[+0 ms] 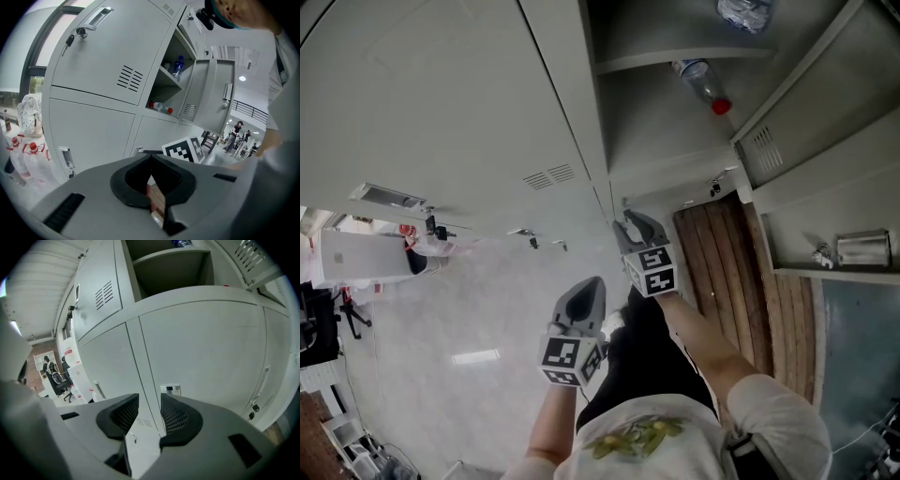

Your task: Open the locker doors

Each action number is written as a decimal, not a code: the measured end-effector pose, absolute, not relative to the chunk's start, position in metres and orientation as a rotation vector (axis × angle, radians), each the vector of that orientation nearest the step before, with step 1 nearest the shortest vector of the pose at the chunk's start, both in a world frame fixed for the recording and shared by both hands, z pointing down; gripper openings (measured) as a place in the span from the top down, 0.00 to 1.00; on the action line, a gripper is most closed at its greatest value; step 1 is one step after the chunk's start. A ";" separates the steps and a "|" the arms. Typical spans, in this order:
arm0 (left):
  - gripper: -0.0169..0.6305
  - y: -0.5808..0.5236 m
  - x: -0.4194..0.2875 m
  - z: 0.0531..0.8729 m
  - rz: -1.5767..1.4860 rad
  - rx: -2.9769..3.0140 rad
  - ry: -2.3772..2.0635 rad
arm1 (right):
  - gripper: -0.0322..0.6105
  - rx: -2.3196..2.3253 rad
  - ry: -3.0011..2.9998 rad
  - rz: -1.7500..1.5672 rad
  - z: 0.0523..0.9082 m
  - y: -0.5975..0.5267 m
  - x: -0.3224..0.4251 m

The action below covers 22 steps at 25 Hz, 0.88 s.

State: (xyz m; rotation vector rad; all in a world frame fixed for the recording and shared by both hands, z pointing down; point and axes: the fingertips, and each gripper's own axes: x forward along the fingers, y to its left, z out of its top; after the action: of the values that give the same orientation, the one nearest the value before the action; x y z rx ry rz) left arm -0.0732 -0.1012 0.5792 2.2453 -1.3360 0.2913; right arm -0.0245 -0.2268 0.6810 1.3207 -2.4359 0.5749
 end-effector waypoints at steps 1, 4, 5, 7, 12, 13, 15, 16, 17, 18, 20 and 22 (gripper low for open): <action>0.93 -0.102 -0.074 0.580 0.291 2.243 -1.339 | 0.74 1.317 -2.431 0.578 0.684 -0.228 -0.025; 0.93 -0.103 -0.077 0.582 0.295 2.237 -1.347 | 0.74 1.322 -2.422 0.578 0.690 -0.233 -0.026; 0.93 -0.104 -0.078 0.582 0.297 2.232 -1.347 | 0.74 1.327 -2.419 0.576 0.693 -0.235 -0.026; 0.93 -0.102 -0.078 0.583 0.310 2.216 -1.339 | 0.74 1.338 -2.412 0.572 0.700 -0.239 -0.024; 0.93 -0.102 -0.077 0.584 0.321 2.208 -1.334 | 0.74 1.336 -2.390 0.586 0.710 -0.247 -0.023; 0.93 -0.102 -0.077 0.586 0.323 2.208 -1.333 | 0.73 1.333 -2.389 0.587 0.711 -0.248 -0.025; 0.93 -0.101 -0.075 0.589 0.328 2.204 -1.327 | 0.73 1.324 -2.382 0.587 0.716 -0.253 -0.027; 0.93 -0.100 -0.074 0.590 0.330 2.200 -1.323 | 0.72 1.319 -2.377 0.587 0.718 -0.255 -0.028; 0.93 -0.100 -0.074 0.590 0.329 2.201 -1.323 | 0.72 1.314 -2.371 0.588 0.721 -0.257 -0.028; 0.93 -0.100 -0.073 0.591 0.328 2.206 -1.324 | 0.71 1.311 -2.363 0.589 0.724 -0.258 -0.028; 0.93 -0.101 -0.072 0.591 0.329 2.212 -1.325 | 0.71 1.310 -2.349 0.590 0.730 -0.261 -0.028; 0.93 -0.100 -0.072 0.593 0.342 2.201 -1.317 | 0.71 1.310 -2.341 0.588 0.735 -0.265 -0.027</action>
State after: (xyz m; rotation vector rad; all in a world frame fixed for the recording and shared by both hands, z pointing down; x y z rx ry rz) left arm -0.0718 -0.1004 0.5929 2.2013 -1.3171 0.3420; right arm -0.0274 -0.2646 0.7348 1.3102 -2.3412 0.5880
